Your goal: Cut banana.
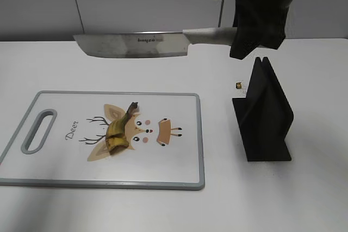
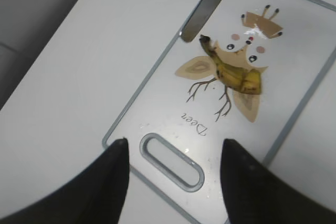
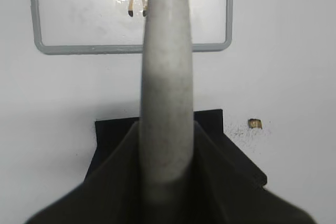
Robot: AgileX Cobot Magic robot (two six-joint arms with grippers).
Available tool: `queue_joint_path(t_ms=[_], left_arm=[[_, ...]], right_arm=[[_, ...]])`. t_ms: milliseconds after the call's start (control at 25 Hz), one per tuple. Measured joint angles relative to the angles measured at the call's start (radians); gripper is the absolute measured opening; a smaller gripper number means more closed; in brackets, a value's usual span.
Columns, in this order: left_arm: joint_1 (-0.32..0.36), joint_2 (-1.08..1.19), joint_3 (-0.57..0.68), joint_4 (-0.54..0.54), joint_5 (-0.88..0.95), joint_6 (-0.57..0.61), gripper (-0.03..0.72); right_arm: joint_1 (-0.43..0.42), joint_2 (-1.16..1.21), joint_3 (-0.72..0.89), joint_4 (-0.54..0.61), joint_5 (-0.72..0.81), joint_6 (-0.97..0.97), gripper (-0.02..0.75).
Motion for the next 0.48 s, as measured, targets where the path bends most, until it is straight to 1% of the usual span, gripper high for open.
queue_joint_path(t_ms=[160,280,480], left_arm=[[-0.002,0.132,-0.085,-0.085,0.088,0.140,0.541],[-0.020,0.207,-0.125,-0.115,0.124,0.237,0.541],[-0.085,0.284,-0.149,-0.111,0.128,0.272,0.541]], right_arm=[[0.003,0.027,-0.003,0.047,-0.009,-0.072,0.160],[0.024,0.058,-0.020,0.058,-0.009,-0.102,0.160],[0.074,0.131,-0.061,0.060,-0.023,-0.110,0.160]])
